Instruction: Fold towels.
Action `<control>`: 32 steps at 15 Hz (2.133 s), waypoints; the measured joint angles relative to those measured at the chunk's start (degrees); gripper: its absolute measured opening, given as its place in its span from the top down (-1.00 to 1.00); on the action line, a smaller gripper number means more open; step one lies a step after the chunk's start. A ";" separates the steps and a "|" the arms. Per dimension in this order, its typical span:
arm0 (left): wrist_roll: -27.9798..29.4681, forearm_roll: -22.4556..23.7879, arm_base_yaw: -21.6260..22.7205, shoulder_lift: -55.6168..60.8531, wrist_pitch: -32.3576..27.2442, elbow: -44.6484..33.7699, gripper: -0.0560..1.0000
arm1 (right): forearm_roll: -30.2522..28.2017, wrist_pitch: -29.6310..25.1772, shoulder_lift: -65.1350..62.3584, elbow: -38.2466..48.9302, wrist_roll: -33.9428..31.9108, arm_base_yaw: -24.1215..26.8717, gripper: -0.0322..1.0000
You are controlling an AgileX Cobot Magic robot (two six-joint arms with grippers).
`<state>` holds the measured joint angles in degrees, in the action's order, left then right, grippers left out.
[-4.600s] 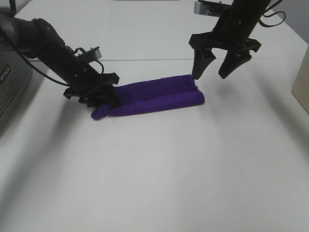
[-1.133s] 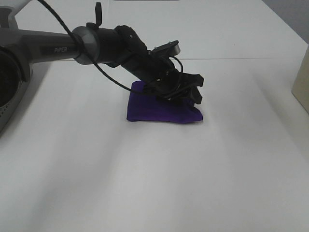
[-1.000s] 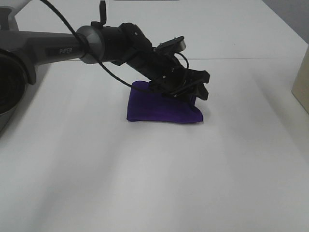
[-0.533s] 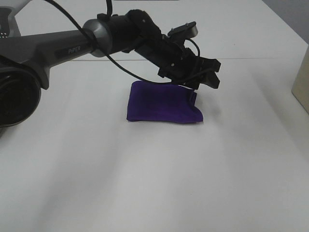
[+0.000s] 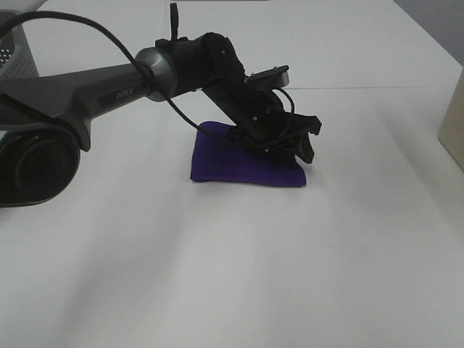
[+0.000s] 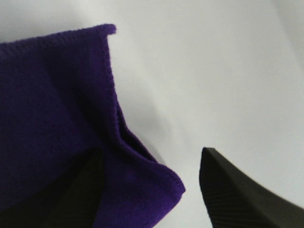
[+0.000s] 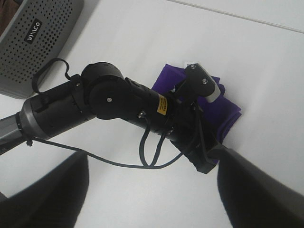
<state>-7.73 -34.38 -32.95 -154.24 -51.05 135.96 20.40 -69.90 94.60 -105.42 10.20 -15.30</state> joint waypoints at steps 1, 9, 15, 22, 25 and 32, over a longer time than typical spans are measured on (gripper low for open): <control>-1.15 -2.69 0.00 -0.57 0.92 0.00 -0.15 | 0.00 0.00 0.00 0.00 0.23 0.00 -0.48; -6.02 -14.38 0.00 -2.98 5.61 0.00 -0.15 | 0.00 0.00 0.00 0.00 0.40 0.00 -0.48; -3.27 -2.01 3.04 3.67 -10.03 7.73 -0.15 | -1.72 0.00 -3.32 0.00 -0.46 0.00 -0.48; 8.25 24.12 10.66 17.93 -18.39 11.75 -0.22 | -24.41 -0.06 -6.59 0.00 -13.41 0.29 -0.47; 8.31 30.42 17.02 28.25 -18.28 5.79 -0.30 | -22.06 -0.06 -8.25 0.00 -13.98 7.56 -0.44; 4.35 34.38 26.99 73.57 -18.33 -49.50 -0.30 | -16.44 0.06 -32.09 21.60 -10.66 15.99 -0.43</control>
<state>-3.38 0.00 -5.96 -80.67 -69.39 86.46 3.95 -69.84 62.51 -83.82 -0.46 0.69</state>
